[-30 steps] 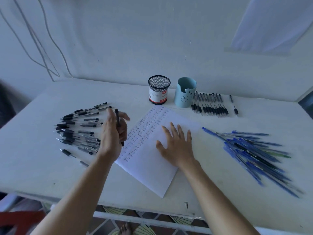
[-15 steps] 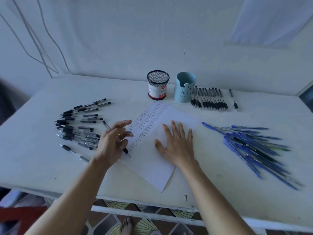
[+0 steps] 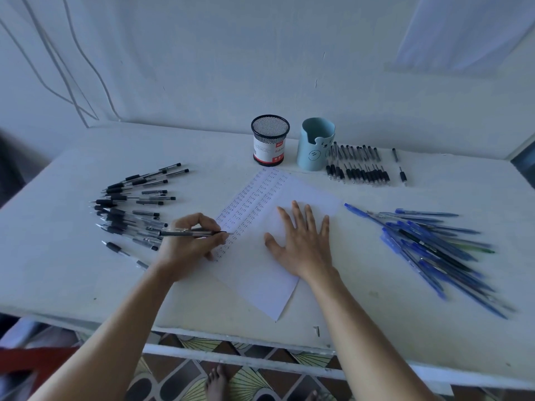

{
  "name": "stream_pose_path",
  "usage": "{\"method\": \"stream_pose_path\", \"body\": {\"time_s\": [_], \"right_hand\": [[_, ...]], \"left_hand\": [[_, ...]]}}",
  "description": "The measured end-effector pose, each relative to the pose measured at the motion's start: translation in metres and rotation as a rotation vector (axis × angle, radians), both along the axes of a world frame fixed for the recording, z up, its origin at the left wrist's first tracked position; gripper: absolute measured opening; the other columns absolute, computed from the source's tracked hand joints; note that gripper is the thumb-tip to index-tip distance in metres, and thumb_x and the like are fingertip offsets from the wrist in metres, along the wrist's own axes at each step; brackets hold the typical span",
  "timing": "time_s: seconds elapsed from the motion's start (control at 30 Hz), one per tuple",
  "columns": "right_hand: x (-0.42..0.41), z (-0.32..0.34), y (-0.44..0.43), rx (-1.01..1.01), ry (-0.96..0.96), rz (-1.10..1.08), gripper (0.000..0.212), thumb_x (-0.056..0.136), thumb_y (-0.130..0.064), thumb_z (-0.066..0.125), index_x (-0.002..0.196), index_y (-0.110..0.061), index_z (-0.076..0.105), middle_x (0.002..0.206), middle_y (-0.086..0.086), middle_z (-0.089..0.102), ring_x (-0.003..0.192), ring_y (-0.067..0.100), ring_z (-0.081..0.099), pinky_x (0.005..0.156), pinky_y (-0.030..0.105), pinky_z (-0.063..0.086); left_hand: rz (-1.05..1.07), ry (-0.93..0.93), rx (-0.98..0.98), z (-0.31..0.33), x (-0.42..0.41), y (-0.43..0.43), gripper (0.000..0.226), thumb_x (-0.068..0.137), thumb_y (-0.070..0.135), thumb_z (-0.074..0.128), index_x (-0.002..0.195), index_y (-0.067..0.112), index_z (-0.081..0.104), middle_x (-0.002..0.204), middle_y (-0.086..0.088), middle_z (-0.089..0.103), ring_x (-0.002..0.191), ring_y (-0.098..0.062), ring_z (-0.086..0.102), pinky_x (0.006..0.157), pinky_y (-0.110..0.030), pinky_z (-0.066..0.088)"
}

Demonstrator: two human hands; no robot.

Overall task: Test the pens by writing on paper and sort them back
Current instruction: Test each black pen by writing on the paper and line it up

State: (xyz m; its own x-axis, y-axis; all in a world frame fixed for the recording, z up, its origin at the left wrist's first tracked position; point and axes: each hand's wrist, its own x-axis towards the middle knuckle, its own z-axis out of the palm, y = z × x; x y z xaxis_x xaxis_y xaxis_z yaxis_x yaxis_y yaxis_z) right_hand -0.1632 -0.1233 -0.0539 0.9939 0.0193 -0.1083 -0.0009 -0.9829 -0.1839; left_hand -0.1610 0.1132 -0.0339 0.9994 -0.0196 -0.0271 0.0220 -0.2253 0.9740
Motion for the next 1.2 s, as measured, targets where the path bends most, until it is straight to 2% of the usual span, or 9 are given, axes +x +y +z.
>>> {"method": "stream_pose_path", "body": {"time_s": [0.07, 0.13, 0.23, 0.37, 0.53, 0.73, 0.9, 1.07, 1.2], "right_hand": [[-0.0004, 0.0001, 0.0, 0.001, 0.0, -0.001, 0.074, 0.095, -0.068, 0.024, 0.158, -0.033, 0.004, 0.167, -0.001, -0.008, 0.153, 0.024, -0.011, 0.119, 0.058, -0.008], [-0.0008, 0.0002, 0.0, 0.001, -0.001, 0.0, 0.074, 0.096, -0.067, 0.024, 0.158, -0.033, 0.004, 0.167, -0.001, -0.008, 0.153, 0.024, -0.011, 0.119, 0.058, -0.008], [-0.0006, -0.0001, 0.0001, -0.001, -0.002, 0.003, 0.073, 0.096, -0.066, 0.024, 0.158, -0.033, 0.004, 0.167, -0.001, -0.008, 0.153, 0.024, -0.011, 0.119, 0.058, -0.008], [-0.0006, -0.0015, 0.0002, 0.001, -0.01, -0.001, 0.074, 0.095, -0.068, 0.022, 0.158, -0.033, 0.005, 0.167, -0.001, -0.007, 0.153, 0.024, -0.01, 0.119, 0.058, -0.007], [-0.0004, -0.0029, 0.0014, 0.016, -0.014, -0.004, 0.095, 0.072, -0.073, -0.005, 0.158, -0.034, 0.005, 0.167, -0.001, -0.007, 0.153, 0.024, -0.01, 0.119, 0.058, -0.009], [-0.0009, -0.0015, 0.0007, 0.009, -0.013, 0.001, 0.075, 0.094, -0.068, 0.021, 0.158, -0.033, 0.005, 0.167, -0.001, -0.008, 0.153, 0.024, -0.011, 0.119, 0.058, -0.008], [-0.0013, -0.0013, 0.0003, 0.017, -0.008, 0.003, 0.074, 0.096, -0.066, 0.025, 0.158, -0.033, 0.005, 0.167, -0.001, -0.008, 0.153, 0.023, -0.012, 0.119, 0.058, -0.008], [-0.0006, -0.0015, 0.0008, 0.024, -0.01, -0.001, 0.073, 0.096, -0.066, 0.026, 0.158, -0.033, 0.005, 0.167, -0.001, -0.008, 0.153, 0.023, -0.012, 0.119, 0.058, -0.008], [-0.0013, -0.0014, 0.001, 0.025, -0.02, -0.003, 0.073, 0.096, -0.065, 0.027, 0.158, -0.033, 0.006, 0.167, 0.0, -0.007, 0.153, 0.023, -0.011, 0.119, 0.059, -0.008]], "left_hand": [[0.021, -0.041, 0.107, 0.0013, -0.0003, 0.0008, 0.032, 0.076, -0.004, 0.079, 0.061, 0.016, 0.059, 0.056, -0.007, 0.067, 0.039, -0.022, 0.053, 0.04, -0.026, 0.043], [0.075, -0.044, 0.123, 0.0005, -0.0012, 0.0011, 0.033, 0.063, -0.001, 0.07, 0.05, 0.016, 0.045, 0.042, -0.001, 0.051, 0.036, -0.017, 0.042, 0.041, -0.021, 0.033], [0.123, -0.037, 0.16, -0.0013, -0.0015, 0.0031, 0.027, 0.05, 0.007, 0.057, 0.047, 0.016, 0.032, 0.043, 0.006, 0.031, 0.042, -0.013, 0.031, 0.047, -0.024, 0.029], [0.124, -0.039, 0.267, -0.0036, -0.0006, 0.0058, 0.022, 0.05, 0.012, 0.056, 0.048, 0.016, 0.034, 0.042, 0.008, 0.032, 0.044, -0.015, 0.035, 0.051, -0.028, 0.032], [0.11, -0.084, 0.319, -0.0033, -0.0019, 0.0033, 0.023, 0.051, 0.013, 0.054, 0.053, 0.013, 0.03, 0.045, 0.009, 0.027, 0.048, -0.015, 0.029, 0.051, -0.029, 0.025], [0.088, -0.106, 0.356, -0.0034, -0.0019, 0.004, 0.023, 0.05, 0.013, 0.052, 0.053, 0.015, 0.029, 0.046, 0.009, 0.022, 0.046, -0.012, 0.027, 0.051, -0.028, 0.024], [0.099, -0.101, 0.339, -0.005, -0.0027, 0.0037, 0.027, 0.052, 0.01, 0.053, 0.054, 0.015, 0.027, 0.049, 0.01, 0.022, 0.05, -0.017, 0.029, 0.051, -0.029, 0.025], [0.071, -0.117, 0.35, -0.0026, -0.0052, 0.0013, 0.024, 0.052, 0.01, 0.051, 0.054, 0.014, 0.028, 0.049, 0.009, 0.022, 0.042, -0.008, 0.03, 0.044, -0.024, 0.022], [0.094, -0.124, 0.359, -0.0032, -0.0044, -0.0007, 0.025, 0.052, 0.011, 0.05, 0.054, 0.018, 0.026, 0.051, 0.01, 0.02, 0.046, -0.008, 0.023, 0.043, -0.025, 0.017]]}}
